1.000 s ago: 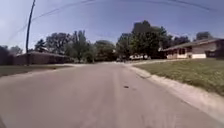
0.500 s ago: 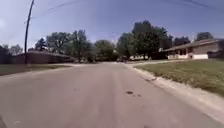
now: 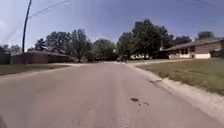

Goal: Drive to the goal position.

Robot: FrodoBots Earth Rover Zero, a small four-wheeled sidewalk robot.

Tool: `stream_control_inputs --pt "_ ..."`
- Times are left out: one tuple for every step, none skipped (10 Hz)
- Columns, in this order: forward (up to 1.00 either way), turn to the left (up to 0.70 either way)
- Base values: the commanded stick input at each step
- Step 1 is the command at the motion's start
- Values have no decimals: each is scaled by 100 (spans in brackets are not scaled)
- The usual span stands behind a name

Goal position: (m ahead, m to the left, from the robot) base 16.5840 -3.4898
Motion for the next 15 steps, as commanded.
stream_control_inputs --pt "70 0" --pt "70 0" --pt "70 0" --pt "70 0" --pt "70 0" --pt "70 0" --pt "70 0" --pt "70 0" --pt "70 0" --pt "70 0" --pt "70 0" --pt "70 0" --pt "70 0" --pt "70 0" --pt "70 0"
